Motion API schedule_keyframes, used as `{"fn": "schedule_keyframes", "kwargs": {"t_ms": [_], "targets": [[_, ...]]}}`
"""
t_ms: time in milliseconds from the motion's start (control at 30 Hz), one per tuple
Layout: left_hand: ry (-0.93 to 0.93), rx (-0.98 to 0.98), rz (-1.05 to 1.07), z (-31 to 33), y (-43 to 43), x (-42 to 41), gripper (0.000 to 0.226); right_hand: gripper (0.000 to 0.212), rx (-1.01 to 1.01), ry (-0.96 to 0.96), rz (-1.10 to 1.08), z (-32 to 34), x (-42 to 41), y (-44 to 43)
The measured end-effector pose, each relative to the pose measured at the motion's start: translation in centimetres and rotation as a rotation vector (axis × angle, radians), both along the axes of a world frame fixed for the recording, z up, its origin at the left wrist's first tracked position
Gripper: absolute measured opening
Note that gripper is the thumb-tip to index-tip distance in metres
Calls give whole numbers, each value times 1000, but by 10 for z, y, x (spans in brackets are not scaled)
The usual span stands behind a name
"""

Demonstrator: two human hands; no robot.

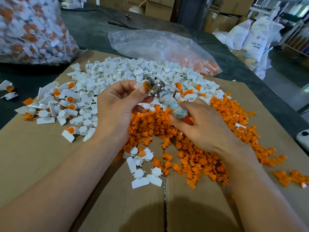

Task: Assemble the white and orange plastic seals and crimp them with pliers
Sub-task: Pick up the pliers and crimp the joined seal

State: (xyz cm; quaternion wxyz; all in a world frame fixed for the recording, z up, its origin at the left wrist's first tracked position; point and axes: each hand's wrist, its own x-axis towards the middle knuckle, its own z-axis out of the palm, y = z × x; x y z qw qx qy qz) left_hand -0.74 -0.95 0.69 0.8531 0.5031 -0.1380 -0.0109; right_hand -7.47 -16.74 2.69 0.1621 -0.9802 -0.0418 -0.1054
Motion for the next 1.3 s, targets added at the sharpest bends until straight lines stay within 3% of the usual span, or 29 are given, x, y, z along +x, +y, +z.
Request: {"fn": "schedule_keyframes", "kwargs": {"t_ms": [300,633,867,1300], "targets": [[-18,2,-9,-1,0,-1,7,19,73,28,-9,-3,1,1],[63,-36,11,-3,-2,1,18,13,124,48,-7,-8,4,4],[85,-38,19,-2,-1,1,20,26,103,29,-20,-11,6,7],[143,-12,31,2,-1,0,21,20,100,25,-34,-13,6,7]]}}
